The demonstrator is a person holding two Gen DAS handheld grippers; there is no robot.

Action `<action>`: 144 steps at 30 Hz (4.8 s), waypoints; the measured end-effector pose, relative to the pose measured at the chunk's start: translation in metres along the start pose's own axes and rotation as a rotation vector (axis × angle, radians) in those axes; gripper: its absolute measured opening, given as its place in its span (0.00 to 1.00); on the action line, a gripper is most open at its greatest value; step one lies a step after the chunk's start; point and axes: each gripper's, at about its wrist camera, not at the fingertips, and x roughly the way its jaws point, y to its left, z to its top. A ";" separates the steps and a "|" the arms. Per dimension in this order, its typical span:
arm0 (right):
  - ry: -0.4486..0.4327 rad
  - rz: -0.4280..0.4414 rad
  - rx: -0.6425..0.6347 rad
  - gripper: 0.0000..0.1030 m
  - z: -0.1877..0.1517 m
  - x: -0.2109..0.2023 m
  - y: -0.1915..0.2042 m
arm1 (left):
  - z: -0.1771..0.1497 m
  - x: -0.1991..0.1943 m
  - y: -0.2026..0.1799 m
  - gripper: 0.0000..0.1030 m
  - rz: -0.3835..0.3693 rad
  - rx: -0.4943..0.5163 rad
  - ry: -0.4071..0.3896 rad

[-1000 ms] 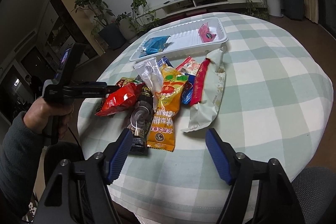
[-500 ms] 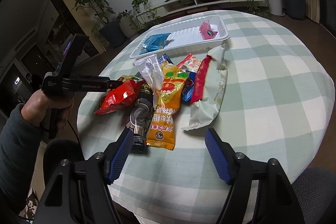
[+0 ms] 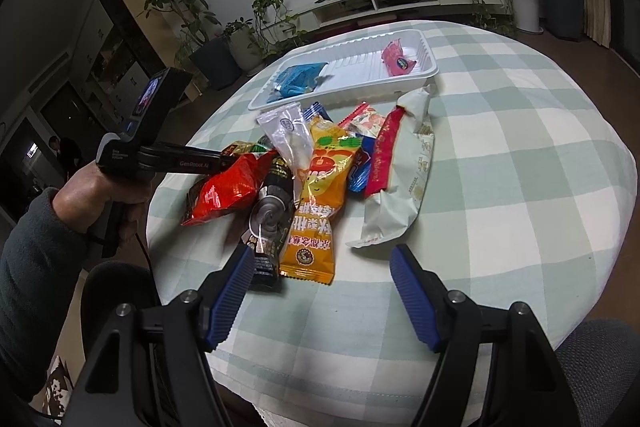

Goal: Organize snacks
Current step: 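Lower the left gripper onto the gold-and-red wafer packet and grasp it, then lift the wafer packet with the left gripper while the right grasps the red chip bag, then place the wafer packet and red chip bag into the tray with both grippers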

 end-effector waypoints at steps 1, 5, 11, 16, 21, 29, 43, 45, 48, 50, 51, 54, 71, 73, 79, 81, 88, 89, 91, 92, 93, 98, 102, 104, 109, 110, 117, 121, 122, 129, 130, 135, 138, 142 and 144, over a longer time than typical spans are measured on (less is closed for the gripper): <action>0.000 0.000 -0.002 0.71 0.000 0.000 0.001 | 0.000 0.000 -0.001 0.29 0.003 0.005 -0.001; -0.001 0.003 -0.016 0.71 0.001 -0.001 0.007 | 0.001 0.000 -0.002 0.29 0.003 0.016 -0.006; 0.001 0.009 -0.074 0.68 0.009 -0.003 0.026 | -0.004 -0.007 0.012 0.28 -0.056 -0.044 -0.047; 0.013 0.026 -0.157 0.68 0.031 0.001 0.054 | -0.014 -0.023 0.026 0.28 -0.094 -0.110 -0.112; 0.093 0.009 -0.275 0.67 0.060 0.028 0.087 | -0.029 -0.045 0.042 0.28 -0.153 -0.193 -0.200; 0.278 -0.023 -0.427 0.64 0.081 0.092 0.125 | -0.062 -0.060 0.065 0.28 -0.247 -0.332 -0.303; 0.471 -0.123 -0.483 0.57 0.076 0.159 0.129 | -0.110 -0.079 0.074 0.29 -0.307 -0.421 -0.378; 0.485 -0.125 -0.472 0.52 0.076 0.166 0.126 | -0.114 -0.079 0.072 0.29 -0.310 -0.423 -0.377; 0.489 -0.129 -0.472 0.47 0.074 0.170 0.125 | -0.115 -0.079 0.071 0.29 -0.311 -0.427 -0.375; 0.481 -0.126 -0.467 0.44 0.073 0.170 0.124 | -0.115 -0.079 0.071 0.29 -0.310 -0.427 -0.375; 0.475 -0.118 -0.452 0.43 0.074 0.170 0.122 | -0.116 -0.079 0.071 0.29 -0.311 -0.427 -0.374; 0.457 -0.099 -0.417 0.37 0.076 0.166 0.118 | -0.118 -0.080 0.069 0.29 -0.313 -0.426 -0.374; 0.256 0.111 -0.144 0.35 0.075 0.094 0.087 | -0.106 -0.101 0.038 0.29 -0.331 -0.386 -0.402; 0.227 0.137 -0.095 0.35 0.075 0.081 0.075 | -0.099 -0.100 0.034 0.29 -0.336 -0.373 -0.397; 0.093 0.112 0.021 0.35 0.095 0.039 0.025 | -0.065 -0.104 0.015 0.29 -0.330 -0.296 -0.396; 0.044 0.072 0.081 0.35 0.109 0.027 -0.002 | -0.047 -0.106 0.011 0.29 -0.317 -0.269 -0.398; -0.101 -0.048 0.169 0.35 0.167 0.001 -0.062 | 0.036 -0.108 -0.002 0.29 -0.259 -0.162 -0.408; -0.112 -0.050 0.160 0.35 0.174 0.001 -0.062 | 0.050 -0.106 -0.003 0.29 -0.251 -0.151 -0.409; -0.140 -0.043 0.124 0.35 0.194 0.005 -0.056 | 0.076 -0.099 -0.007 0.29 -0.220 -0.132 -0.409; -0.152 -0.031 0.103 0.35 0.205 0.010 -0.051 | 0.089 -0.094 -0.009 0.29 -0.209 -0.126 -0.409; -0.158 -0.017 0.085 0.35 0.215 0.017 -0.047 | 0.102 -0.087 -0.011 0.29 -0.206 -0.120 -0.401; -0.111 -0.002 0.024 0.35 0.248 0.067 -0.040 | 0.143 -0.046 -0.017 0.29 -0.180 -0.117 -0.350; -0.035 -0.052 -0.019 0.35 0.257 0.115 -0.035 | 0.160 -0.010 -0.021 0.29 -0.156 -0.115 -0.305; -0.002 -0.081 -0.033 0.35 0.258 0.135 -0.035 | 0.162 0.003 -0.025 0.29 -0.140 -0.092 -0.287; 0.052 -0.154 -0.088 0.35 0.256 0.172 -0.040 | 0.163 0.028 -0.034 0.29 -0.124 -0.057 -0.263; 0.062 -0.164 -0.101 0.35 0.255 0.177 -0.040 | 0.163 0.031 -0.035 0.29 -0.125 -0.055 -0.260; 0.103 -0.217 -0.152 0.35 0.243 0.202 -0.040 | 0.163 0.048 -0.038 0.29 -0.117 -0.042 -0.240; 0.118 -0.249 -0.174 0.36 0.240 0.209 -0.041 | 0.163 0.055 -0.036 0.31 -0.132 -0.054 -0.228; 0.125 -0.255 -0.182 0.36 0.239 0.211 -0.041 | 0.162 0.056 -0.036 0.31 -0.134 -0.054 -0.226; 0.139 -0.276 -0.197 0.41 0.237 0.214 -0.044 | 0.163 0.057 -0.033 0.42 -0.132 -0.070 -0.223; 0.139 -0.277 -0.195 0.42 0.237 0.214 -0.044 | 0.162 0.055 -0.033 0.43 -0.131 -0.074 -0.225; 0.120 -0.264 -0.177 0.49 0.238 0.204 -0.045 | 0.159 0.044 -0.028 0.49 -0.134 -0.090 -0.241; 0.109 -0.261 -0.173 0.51 0.238 0.197 -0.044 | 0.156 0.031 -0.025 0.49 -0.140 -0.106 -0.264; 0.078 -0.248 -0.155 0.56 0.239 0.179 -0.041 | 0.146 0.003 -0.021 0.50 -0.150 -0.116 -0.306; 0.048 -0.227 -0.129 0.63 0.240 0.162 -0.041 | 0.140 -0.013 -0.018 0.60 -0.152 -0.121 -0.332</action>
